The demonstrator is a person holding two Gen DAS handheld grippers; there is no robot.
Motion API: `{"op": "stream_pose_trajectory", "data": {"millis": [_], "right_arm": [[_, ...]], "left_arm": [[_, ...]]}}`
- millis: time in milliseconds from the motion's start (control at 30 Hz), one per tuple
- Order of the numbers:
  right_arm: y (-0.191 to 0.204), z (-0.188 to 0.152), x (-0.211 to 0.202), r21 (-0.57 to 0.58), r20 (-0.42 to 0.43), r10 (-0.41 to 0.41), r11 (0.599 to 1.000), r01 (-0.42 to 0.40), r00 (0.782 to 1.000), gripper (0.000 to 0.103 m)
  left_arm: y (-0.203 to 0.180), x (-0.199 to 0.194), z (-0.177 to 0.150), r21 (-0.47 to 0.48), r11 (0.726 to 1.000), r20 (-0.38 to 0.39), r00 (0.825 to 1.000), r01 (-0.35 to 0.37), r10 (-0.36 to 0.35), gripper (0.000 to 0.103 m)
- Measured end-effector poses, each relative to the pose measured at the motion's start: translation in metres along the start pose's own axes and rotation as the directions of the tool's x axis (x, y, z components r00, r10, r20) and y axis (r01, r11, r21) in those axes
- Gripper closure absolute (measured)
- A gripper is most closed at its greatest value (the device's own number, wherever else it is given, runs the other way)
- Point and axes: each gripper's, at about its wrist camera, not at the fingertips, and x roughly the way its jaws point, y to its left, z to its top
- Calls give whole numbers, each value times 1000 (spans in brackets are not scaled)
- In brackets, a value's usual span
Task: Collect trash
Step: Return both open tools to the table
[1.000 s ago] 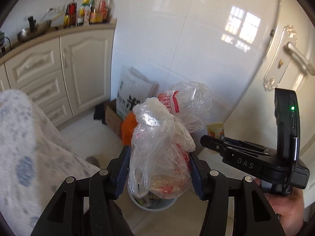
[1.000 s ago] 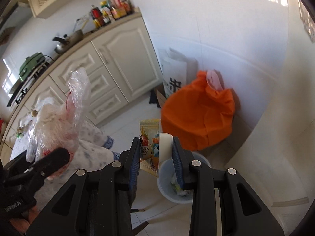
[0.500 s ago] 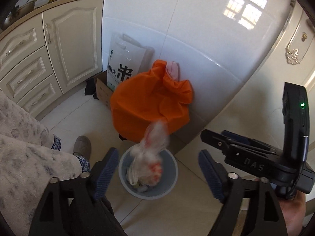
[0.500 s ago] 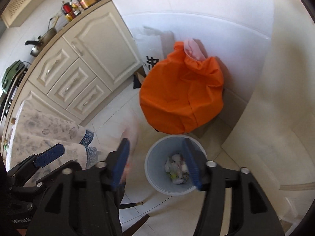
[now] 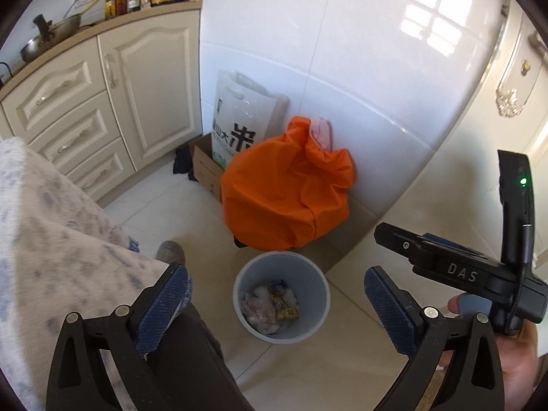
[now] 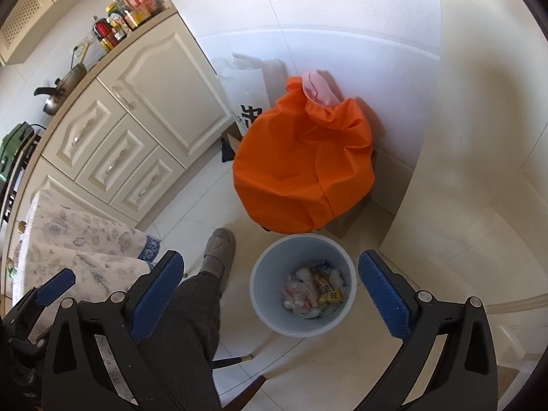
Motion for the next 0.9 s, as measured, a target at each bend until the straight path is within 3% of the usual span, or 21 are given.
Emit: {"op": "stream_pose_trajectory", "data": {"millis": [233,433,600,900], "right_arm": [[35,3,-34,-37,51,51,998,-49,997,0],[94,7,-76,-128,120,143,984,-128,982,0],[154,6,-101,-228,143,228,954,-193,963,0],[249,-12,-128,-382,137,334,886,-261,932,0]], "left_arm": [[11,-74,-14,-17,1000,124,992,11,-9,1],[47,-151,-37,-69,998,241,970,0,16,1],[85,-211,-64,-120,992,339,937,-51,89,1],[145,-293,-116,-246,963,448,867,-114,217,1]]}}
